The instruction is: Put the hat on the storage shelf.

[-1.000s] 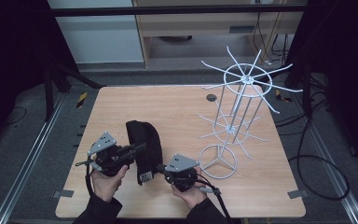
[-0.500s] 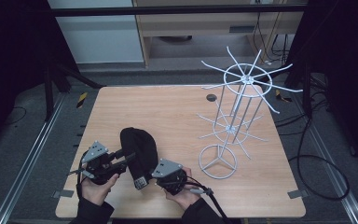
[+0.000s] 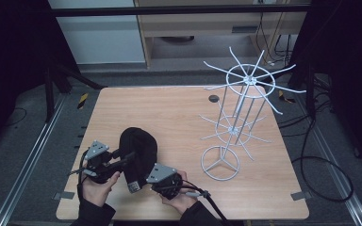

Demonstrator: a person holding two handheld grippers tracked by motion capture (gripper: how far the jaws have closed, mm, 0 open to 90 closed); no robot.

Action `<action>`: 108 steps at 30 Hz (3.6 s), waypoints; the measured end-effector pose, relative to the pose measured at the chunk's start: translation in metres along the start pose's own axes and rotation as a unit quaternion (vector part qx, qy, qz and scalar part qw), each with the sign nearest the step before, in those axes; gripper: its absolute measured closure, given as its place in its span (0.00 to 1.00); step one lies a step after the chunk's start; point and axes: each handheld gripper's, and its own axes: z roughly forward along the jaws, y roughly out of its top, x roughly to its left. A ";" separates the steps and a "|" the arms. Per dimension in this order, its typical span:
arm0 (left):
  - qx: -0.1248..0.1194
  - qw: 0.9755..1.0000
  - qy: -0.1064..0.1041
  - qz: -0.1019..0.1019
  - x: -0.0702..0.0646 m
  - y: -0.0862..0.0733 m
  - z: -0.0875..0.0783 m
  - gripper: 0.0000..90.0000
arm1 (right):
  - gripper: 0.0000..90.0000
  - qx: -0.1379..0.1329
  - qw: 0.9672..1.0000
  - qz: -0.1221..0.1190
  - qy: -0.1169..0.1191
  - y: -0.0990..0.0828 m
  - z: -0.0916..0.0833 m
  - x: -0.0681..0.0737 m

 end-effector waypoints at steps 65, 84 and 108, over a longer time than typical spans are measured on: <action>-0.068 0.990 -0.097 0.073 -0.019 0.010 -0.030 0.86 | 0.84 -0.040 0.990 0.129 -0.036 -0.003 -0.003 -0.053; 0.021 0.997 0.070 0.008 0.050 -0.027 -0.009 0.49 | 0.96 -0.030 0.995 0.068 -0.064 0.033 0.006 -0.035; -0.004 0.999 0.023 0.025 0.022 0.002 0.000 0.40 | 0.58 -0.038 0.985 0.134 -0.102 -0.047 -0.066 -0.048</action>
